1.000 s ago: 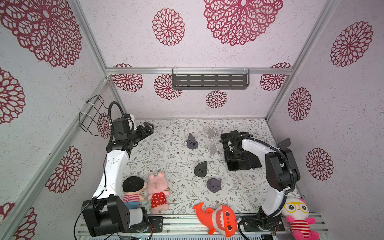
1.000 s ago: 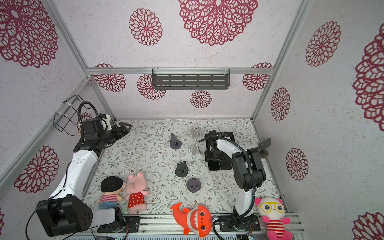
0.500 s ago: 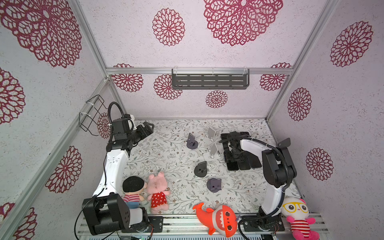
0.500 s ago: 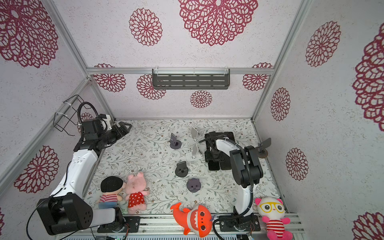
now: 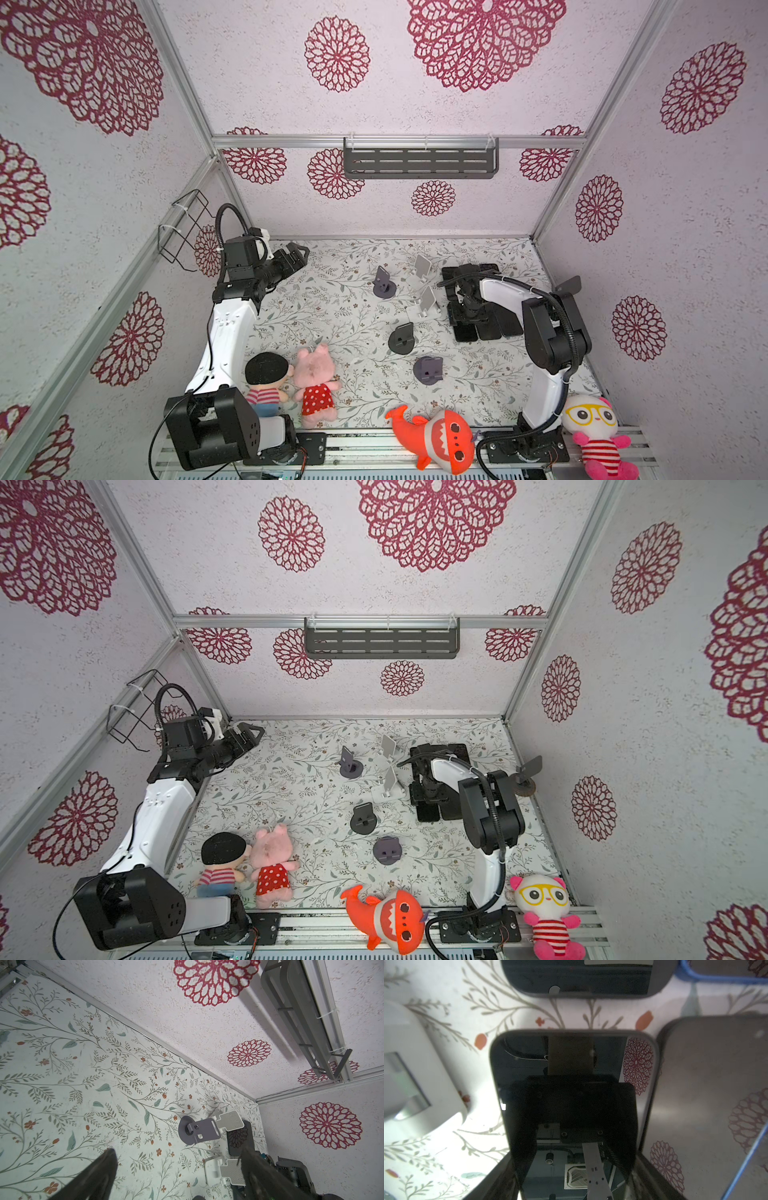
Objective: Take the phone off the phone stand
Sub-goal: 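Carry the phone with the right gripper and lower it beside the lying phones, then open the right gripper to release the phone flat on the table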
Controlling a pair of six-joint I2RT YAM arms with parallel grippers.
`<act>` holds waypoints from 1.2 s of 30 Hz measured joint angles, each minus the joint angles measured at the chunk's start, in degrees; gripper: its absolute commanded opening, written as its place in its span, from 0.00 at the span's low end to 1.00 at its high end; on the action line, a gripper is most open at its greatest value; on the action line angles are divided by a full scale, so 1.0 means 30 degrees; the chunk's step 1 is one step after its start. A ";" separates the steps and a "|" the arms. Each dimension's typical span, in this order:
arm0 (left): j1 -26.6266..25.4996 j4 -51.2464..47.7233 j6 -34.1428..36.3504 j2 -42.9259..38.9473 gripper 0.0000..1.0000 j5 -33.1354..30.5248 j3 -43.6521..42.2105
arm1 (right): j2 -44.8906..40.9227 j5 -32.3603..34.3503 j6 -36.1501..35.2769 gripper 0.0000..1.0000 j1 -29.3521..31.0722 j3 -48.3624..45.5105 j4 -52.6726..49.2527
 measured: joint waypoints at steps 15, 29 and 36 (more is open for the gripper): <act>0.0051 0.0124 -0.0051 0.0000 0.97 0.0321 -0.0007 | -0.0036 0.0153 -0.0124 0.87 0.0000 0.0000 -0.0138; 0.0204 0.0138 -0.0102 0.0022 0.98 0.0393 -0.0007 | -0.3169 -0.1814 0.0444 0.36 0.0568 0.0000 0.0357; 0.0240 0.0138 -0.0095 0.0044 0.98 0.0372 0.0000 | -0.2310 -0.2958 0.0933 0.22 0.1304 -0.0233 0.1552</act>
